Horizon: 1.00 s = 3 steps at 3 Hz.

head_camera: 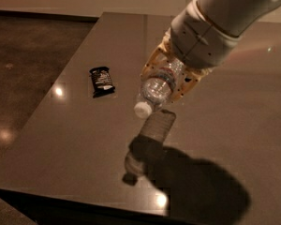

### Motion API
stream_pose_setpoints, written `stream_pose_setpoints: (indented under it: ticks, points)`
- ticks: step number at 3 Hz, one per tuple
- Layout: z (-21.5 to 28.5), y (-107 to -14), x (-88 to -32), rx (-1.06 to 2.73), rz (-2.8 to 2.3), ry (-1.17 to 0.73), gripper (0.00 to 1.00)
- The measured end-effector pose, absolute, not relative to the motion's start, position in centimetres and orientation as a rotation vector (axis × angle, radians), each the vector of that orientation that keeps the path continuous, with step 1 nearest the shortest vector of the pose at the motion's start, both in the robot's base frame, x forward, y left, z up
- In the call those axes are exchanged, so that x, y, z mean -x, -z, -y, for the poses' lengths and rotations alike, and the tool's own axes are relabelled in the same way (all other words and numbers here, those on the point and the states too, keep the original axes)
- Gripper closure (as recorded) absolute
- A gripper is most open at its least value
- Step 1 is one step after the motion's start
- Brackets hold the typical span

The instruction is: Place water bottle upright

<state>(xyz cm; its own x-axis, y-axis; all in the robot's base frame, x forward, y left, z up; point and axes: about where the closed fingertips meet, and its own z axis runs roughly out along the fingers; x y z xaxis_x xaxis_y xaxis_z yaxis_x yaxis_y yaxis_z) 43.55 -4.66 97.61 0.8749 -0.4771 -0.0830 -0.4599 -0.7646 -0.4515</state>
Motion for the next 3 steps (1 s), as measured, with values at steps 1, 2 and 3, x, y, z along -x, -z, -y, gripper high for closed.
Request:
stream_pose_setpoints:
  ticks: [1,2,3]
  points:
    - [3.5,-98.7,-44.6,2.53,-0.84,0.13,1.0]
    - [3.3,-99.6,-45.2,2.435,-1.02,0.189,1.0]
    - [3.9,-100.4,-45.6,2.29,-1.229,0.24,1.0]
